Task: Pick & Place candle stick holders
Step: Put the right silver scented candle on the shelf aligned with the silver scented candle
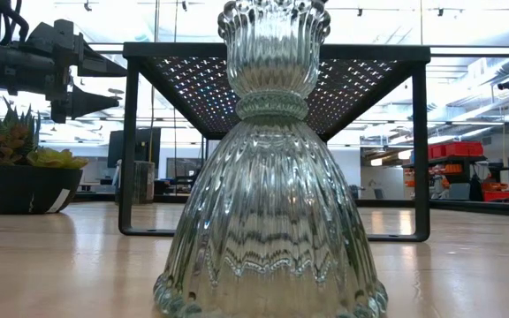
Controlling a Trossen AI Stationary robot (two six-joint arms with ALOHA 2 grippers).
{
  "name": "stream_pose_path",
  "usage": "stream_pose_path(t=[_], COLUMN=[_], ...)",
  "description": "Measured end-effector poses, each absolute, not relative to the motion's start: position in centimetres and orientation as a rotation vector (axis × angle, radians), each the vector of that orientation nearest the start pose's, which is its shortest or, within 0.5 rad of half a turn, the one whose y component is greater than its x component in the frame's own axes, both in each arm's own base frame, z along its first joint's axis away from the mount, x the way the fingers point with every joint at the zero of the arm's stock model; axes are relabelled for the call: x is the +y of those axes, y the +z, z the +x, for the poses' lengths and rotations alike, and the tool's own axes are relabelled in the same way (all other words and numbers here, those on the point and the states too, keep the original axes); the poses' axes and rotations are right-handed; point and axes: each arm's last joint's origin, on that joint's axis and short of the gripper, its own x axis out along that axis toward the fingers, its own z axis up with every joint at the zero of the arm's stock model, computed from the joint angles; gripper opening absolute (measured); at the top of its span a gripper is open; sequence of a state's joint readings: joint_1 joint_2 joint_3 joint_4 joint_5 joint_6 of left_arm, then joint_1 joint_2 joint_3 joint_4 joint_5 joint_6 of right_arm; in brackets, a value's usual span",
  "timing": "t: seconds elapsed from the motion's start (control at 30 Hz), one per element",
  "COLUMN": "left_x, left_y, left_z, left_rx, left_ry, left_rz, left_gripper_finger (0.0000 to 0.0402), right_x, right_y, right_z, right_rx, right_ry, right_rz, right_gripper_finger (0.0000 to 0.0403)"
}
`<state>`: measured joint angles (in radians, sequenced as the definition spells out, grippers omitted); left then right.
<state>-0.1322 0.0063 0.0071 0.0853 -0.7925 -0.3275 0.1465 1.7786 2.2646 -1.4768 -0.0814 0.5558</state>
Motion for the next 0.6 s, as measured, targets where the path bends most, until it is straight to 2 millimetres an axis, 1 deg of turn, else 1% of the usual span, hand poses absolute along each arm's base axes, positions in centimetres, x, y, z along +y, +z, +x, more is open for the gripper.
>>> stream_pose_path(t=[0.07,0.17,0.3,0.47,0.6], left_x=[0.9,0.9,0.9,0.9,0.9], left_y=[17.3,17.3,17.3,17.3,17.3], left_z=[9.1,9.1,9.1,9.1,9.1], left_rx=[-0.186,-0.186,-0.186,-0.186,-0.186], left_ry=[0.642,0.642,0.638,0.638,0.638], left_rz=[-0.354,-0.355,-0.356,-0.356,-0.356], left_gripper_finger=[0.0399,0.0399,0.0399,0.0399,0.0399], right_x=[5.2,5.4,5.2,5.2,4.6], right_y=[44.0,42.7,41.6,39.7,38.3], right_z=[32.7,34.3,35.9,38.5,39.8], right_rx=[1.031,1.054,1.052,1.039,1.060], right_ry=[-0.037,-0.033,-0.048,-0.054,-0.077], right_rz=[0.475,0.472,0.484,0.486,0.493], right_gripper_finger=[0.0325,0.0325,0.0325,0.0325,0.0325])
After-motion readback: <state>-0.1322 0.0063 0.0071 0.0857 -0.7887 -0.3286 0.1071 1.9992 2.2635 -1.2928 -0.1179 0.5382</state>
